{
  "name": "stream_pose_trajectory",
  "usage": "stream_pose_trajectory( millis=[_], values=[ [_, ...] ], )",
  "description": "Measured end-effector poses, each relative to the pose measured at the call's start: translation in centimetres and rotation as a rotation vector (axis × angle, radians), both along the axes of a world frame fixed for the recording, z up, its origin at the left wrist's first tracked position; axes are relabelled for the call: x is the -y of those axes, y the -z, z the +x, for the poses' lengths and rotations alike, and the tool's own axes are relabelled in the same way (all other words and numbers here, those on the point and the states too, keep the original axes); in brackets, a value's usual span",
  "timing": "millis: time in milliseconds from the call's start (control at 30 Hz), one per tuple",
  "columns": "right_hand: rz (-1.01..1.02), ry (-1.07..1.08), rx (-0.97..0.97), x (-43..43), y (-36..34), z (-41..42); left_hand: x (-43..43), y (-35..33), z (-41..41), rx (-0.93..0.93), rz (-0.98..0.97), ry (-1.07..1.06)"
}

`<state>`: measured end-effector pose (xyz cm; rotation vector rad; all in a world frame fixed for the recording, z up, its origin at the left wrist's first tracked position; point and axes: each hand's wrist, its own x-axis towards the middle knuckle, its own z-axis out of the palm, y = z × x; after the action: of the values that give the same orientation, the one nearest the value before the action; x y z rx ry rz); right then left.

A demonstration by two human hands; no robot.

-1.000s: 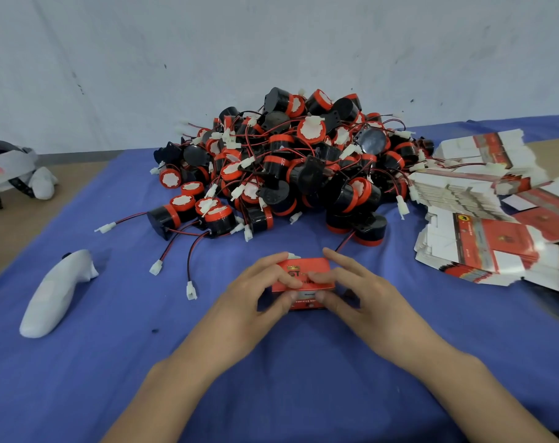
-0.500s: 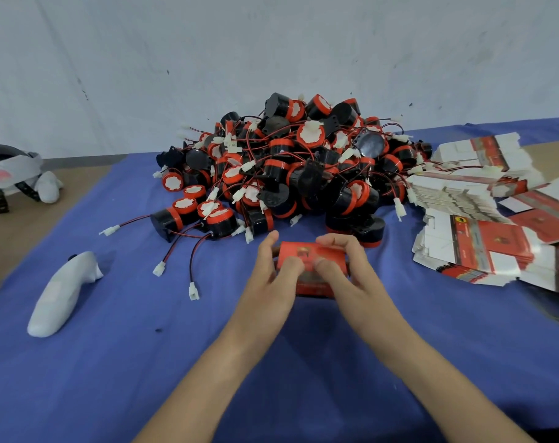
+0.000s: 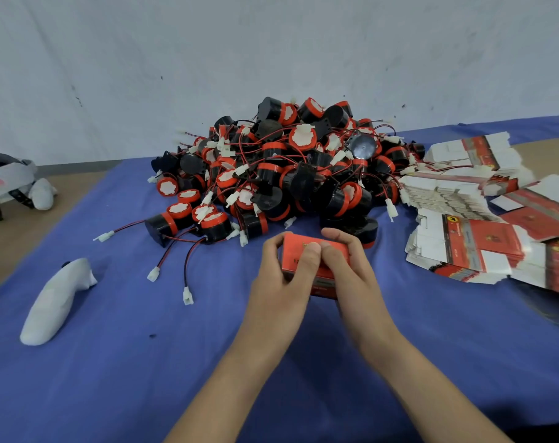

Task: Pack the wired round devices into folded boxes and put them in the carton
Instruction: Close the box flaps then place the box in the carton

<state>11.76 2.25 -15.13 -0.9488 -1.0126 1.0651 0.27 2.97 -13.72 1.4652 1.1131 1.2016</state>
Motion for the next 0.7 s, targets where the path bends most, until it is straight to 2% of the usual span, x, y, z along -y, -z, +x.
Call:
stream_pose_trajectory(
  millis=[200,700],
  values=[
    [0.039,-0.073,0.047,-0.3,0.4,-0.7,-0.7,0.4,0.6,0.199,0.009,-0.097],
    [-0.016,-0.040,0.083,-1.3,1.3,-1.2,-1.3,0.9,0.5,0.173,-0.008,-0.123]
  ],
)
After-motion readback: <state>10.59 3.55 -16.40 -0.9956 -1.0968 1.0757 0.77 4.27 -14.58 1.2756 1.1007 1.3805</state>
